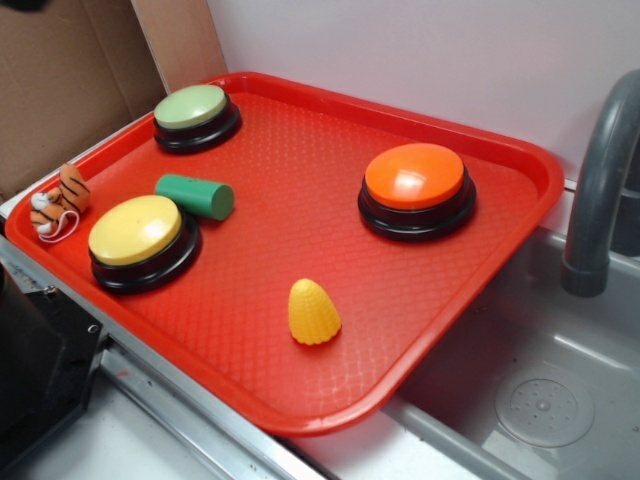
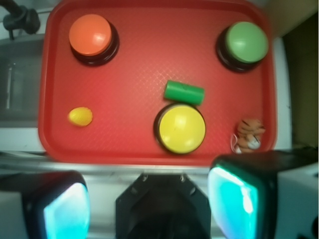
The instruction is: Push the yellow button.
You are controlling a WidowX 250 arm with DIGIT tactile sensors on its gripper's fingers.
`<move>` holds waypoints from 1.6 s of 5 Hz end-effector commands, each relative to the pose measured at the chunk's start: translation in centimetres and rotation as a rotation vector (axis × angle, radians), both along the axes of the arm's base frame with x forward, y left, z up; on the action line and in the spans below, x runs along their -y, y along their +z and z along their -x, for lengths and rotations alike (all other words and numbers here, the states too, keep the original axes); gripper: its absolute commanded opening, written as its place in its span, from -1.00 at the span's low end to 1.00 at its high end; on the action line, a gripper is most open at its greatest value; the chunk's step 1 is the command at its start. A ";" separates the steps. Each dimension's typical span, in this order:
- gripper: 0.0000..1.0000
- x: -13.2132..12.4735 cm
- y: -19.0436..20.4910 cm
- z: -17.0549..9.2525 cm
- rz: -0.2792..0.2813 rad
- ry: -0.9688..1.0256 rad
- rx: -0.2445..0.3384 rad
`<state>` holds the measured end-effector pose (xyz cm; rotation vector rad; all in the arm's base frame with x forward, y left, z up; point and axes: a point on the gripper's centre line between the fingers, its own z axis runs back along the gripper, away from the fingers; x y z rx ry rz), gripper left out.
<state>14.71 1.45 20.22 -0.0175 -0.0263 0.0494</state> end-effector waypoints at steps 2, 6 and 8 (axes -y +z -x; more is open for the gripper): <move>1.00 -2.6 -10.2 -0.5 -0.095 -0.167 0.057; 1.00 -2.6 -15.9 -1.2 -0.140 -0.250 0.011; 1.00 -2.3 -11.0 -0.9 -0.153 -0.222 0.081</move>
